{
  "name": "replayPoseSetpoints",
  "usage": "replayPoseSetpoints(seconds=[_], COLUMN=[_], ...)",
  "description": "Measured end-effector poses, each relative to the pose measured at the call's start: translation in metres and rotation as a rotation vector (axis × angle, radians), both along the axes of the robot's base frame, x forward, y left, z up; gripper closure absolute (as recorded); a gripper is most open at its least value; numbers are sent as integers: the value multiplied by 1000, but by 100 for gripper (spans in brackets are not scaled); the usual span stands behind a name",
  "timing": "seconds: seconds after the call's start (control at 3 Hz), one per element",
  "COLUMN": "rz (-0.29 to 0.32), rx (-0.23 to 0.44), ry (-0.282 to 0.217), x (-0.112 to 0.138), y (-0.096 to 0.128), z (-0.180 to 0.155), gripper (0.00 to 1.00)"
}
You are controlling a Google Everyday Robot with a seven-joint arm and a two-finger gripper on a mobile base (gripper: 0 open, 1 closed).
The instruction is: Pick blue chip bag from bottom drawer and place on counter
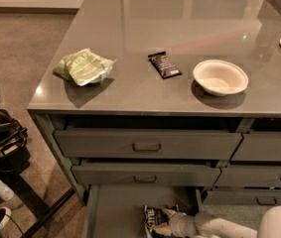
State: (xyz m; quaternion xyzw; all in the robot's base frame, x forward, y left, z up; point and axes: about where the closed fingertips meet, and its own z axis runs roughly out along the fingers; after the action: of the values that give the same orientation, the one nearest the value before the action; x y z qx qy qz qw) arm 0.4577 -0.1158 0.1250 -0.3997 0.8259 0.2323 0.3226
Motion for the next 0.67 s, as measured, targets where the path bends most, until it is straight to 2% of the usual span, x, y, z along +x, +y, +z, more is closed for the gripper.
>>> replayPoseSetpoints(seconds=[0.67], rz=[0], rx=[0], ry=[0], x=[0], y=[0], z=[0], gripper=[88])
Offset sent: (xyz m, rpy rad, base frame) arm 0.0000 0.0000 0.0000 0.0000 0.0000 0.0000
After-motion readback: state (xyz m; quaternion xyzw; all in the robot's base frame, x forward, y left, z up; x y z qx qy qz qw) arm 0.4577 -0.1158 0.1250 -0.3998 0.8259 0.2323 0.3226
